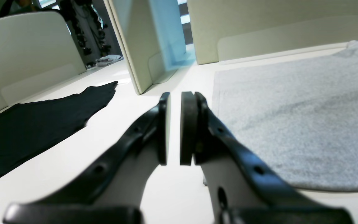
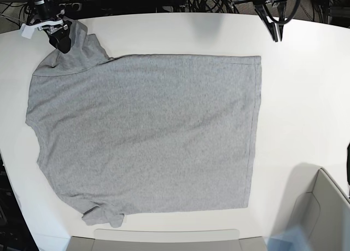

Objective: Fold the T-shirt properly
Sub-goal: 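Lower both grippers onto the shirt's shoulder corners and close them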

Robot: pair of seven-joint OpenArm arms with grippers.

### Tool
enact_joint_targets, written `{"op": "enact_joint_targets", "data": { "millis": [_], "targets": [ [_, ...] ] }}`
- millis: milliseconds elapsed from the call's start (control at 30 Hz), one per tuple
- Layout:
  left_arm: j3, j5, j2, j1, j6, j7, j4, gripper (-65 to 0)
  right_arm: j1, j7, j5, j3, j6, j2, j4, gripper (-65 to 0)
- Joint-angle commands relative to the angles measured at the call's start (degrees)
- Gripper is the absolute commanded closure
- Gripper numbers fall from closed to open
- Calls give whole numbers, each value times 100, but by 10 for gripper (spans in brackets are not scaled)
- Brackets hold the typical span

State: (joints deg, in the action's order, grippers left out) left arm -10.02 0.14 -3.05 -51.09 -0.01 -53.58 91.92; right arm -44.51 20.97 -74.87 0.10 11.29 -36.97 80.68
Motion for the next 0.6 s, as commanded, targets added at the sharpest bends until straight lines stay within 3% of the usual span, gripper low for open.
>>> {"op": "enact_joint_targets", "data": {
  "millis": [0,300,400,567],
  "targets": [
    [4,-10,-7,-82,14,-132,87,-69,-81,-185,1,39,-105,-8,-38,-314],
    [4,-10,-25,23,14,18,78,-69,-608,-247,-7,1304,-96,123,94,-314],
    [4,-10,-7,32,14,316,87,-69,-599,-247,1,1340,-96,80,-11,-314],
    [4,-10,-25,32,14,352,87,-69,-397,-255,1,953,-96,71,-205,-314]
  ]
}}
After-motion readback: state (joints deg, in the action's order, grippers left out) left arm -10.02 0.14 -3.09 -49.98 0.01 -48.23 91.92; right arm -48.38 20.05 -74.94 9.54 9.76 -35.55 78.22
